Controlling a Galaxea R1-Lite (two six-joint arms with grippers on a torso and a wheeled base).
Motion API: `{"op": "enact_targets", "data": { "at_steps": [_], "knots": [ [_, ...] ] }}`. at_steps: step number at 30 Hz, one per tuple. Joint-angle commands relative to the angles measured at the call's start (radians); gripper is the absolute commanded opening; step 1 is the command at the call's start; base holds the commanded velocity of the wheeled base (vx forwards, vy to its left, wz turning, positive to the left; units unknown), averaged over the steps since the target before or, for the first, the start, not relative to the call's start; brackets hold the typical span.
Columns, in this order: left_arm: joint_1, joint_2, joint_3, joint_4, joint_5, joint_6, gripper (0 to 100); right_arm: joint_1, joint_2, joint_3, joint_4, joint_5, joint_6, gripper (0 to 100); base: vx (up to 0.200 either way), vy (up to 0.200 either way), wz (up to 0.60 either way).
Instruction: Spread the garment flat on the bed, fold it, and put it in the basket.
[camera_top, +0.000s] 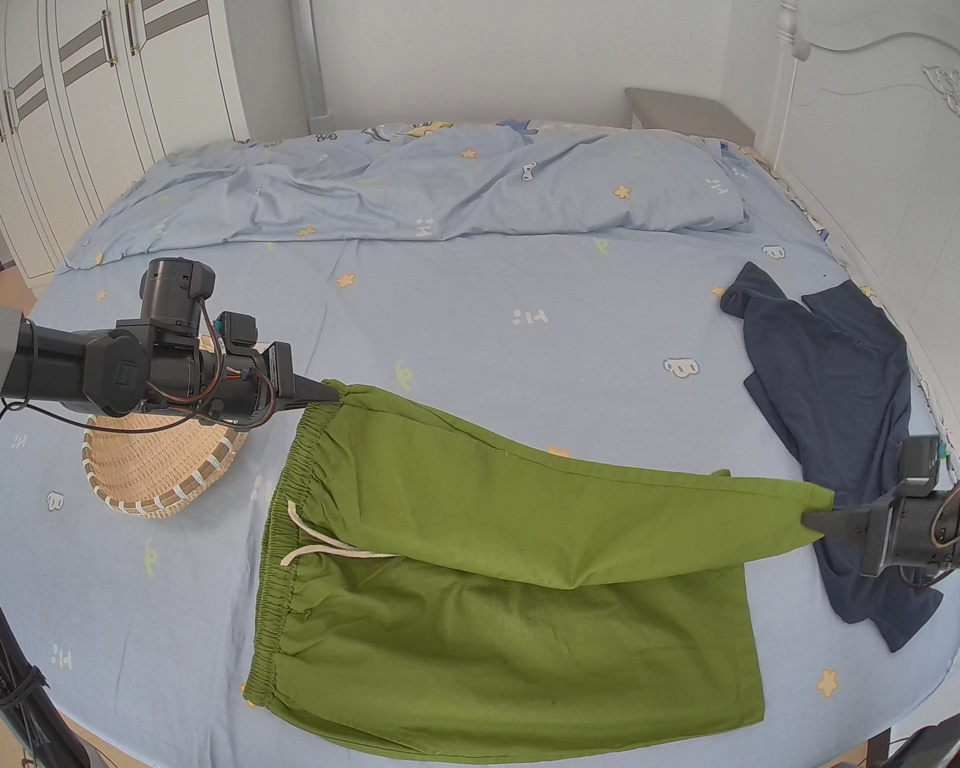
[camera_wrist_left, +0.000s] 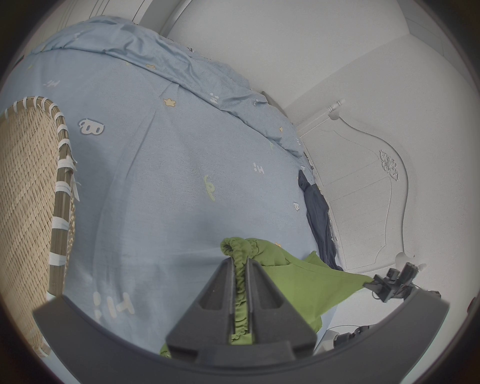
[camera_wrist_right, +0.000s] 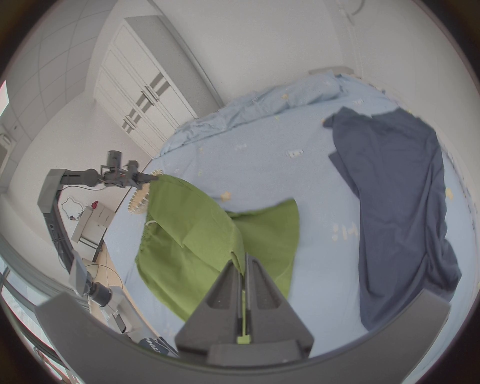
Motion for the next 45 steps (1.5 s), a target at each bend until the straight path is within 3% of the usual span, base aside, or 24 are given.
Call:
{"op": "enact_targets", "data": {
  "at_steps": [1, 11, 16, 22, 27, 36, 45],
  "knots": [
    [0.001, -0.030, 0.017, -0.005, 0.001, -0.001, 0, 0.076, -0.155, -0.115, 0.080, -0.029, 0.001, 0, 0.000, 0.000, 0.00],
    [0.018, -0.029, 0.023, -0.033, 0.001, -0.005, 0, 0.099, -0.136, -0.114, 0.076, -0.038, 0.001, 0, 0.000, 0.000, 0.00],
    [0.026, -0.029, 0.026, -0.045, 0.001, -0.013, 0, 0.086, -0.036, -0.118, 0.048, -0.035, 0.006, 0, 0.000, 0.000, 0.00],
    [0.059, -0.030, 0.035, -0.052, 0.001, -0.011, 0, 0.056, 0.127, -0.156, -0.121, -0.027, 0.038, 0, 0.000, 0.000, 0.00],
    [0.104, -0.029, 0.054, -0.103, 0.003, -0.013, 0, 0.038, 0.279, -0.293, -0.165, -0.027, 0.040, 0, 0.000, 0.000, 0.00],
    [0.115, -0.018, 0.078, -0.187, 0.003, -0.030, 0, -0.013, 0.512, -0.557, -0.171, 0.002, 0.037, 0, 0.000, 0.000, 0.00],
    [0.134, -0.015, 0.087, -0.237, 0.003, -0.030, 0, -0.013, 0.673, -0.746, -0.173, 0.005, 0.034, 0, 0.000, 0.000, 0.00]
  ]
}}
